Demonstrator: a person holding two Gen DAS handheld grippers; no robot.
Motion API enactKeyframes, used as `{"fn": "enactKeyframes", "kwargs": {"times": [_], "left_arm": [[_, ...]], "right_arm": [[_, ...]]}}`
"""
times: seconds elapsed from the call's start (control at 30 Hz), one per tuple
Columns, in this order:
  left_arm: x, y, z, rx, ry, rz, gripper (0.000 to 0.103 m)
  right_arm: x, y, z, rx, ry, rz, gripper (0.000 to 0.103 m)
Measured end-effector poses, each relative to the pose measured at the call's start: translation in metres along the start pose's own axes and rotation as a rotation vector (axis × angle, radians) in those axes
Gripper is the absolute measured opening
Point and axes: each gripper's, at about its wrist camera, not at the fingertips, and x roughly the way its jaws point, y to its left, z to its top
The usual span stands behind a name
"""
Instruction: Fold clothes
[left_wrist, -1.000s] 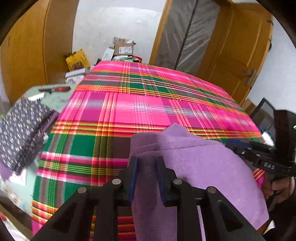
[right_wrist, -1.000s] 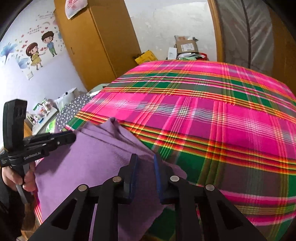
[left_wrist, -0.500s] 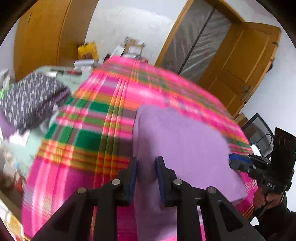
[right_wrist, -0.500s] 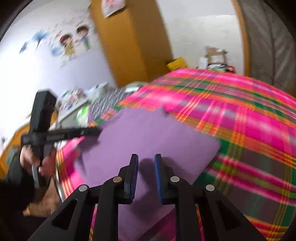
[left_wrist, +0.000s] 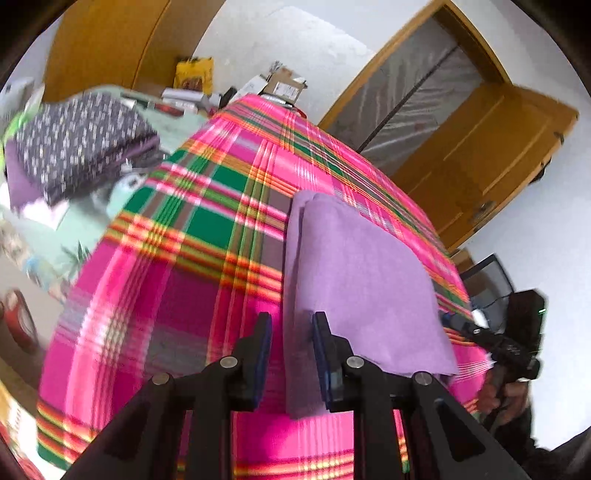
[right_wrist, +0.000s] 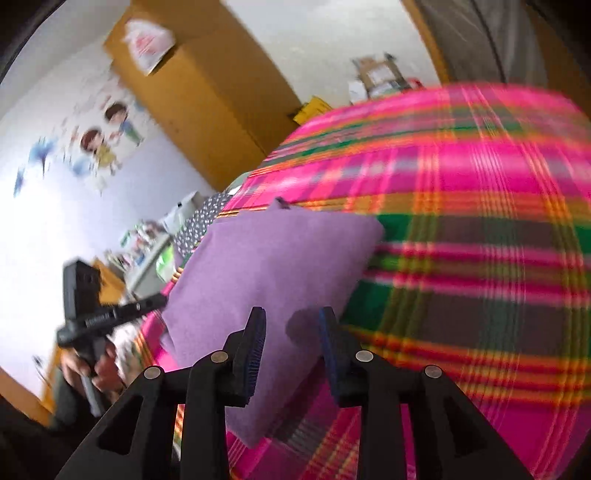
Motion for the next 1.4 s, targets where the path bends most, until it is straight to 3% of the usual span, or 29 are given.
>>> {"fn": "enactKeyframes", "kwargs": {"times": [0.03, 0.13, 0.3, 0.63, 1.3, 1.4], "left_arm": [[0.0, 0.002, -0.001, -0.013, 0.011, -0.016, 0.025], [0.004, 0.008, -0.004, -0.05, 0.04, -0.047, 0.029], [0.011, 0.017, -0.007, -0.109, 0.083, -0.087, 0.034], [0.029, 0.02, 0.001, -0.154, 0.085, -0.188, 0.034], [0.043, 0.012, 0.003, -0.141, 0.095, -0.189, 0.022], [0.041, 0.011, 0.002, -0.126, 0.092, -0.176, 0.02]], "right_arm": [[0.0, -0.004, -0.002, 0.03, 0.007, 0.015, 0.033], [0.0, -0.013, -0.007, 0.105, 0.024, 0.069, 0.051], [0.005, -0.02, -0.011, 0.179, 0.048, 0.126, 0.051], [0.024, -0.022, -0.003, 0.199, 0.081, 0.134, 0.051], [0.043, -0.01, 0.004, 0.152, 0.13, 0.15, 0.05], [0.048, -0.006, 0.006, 0.141, 0.128, 0.135, 0.043]]}}
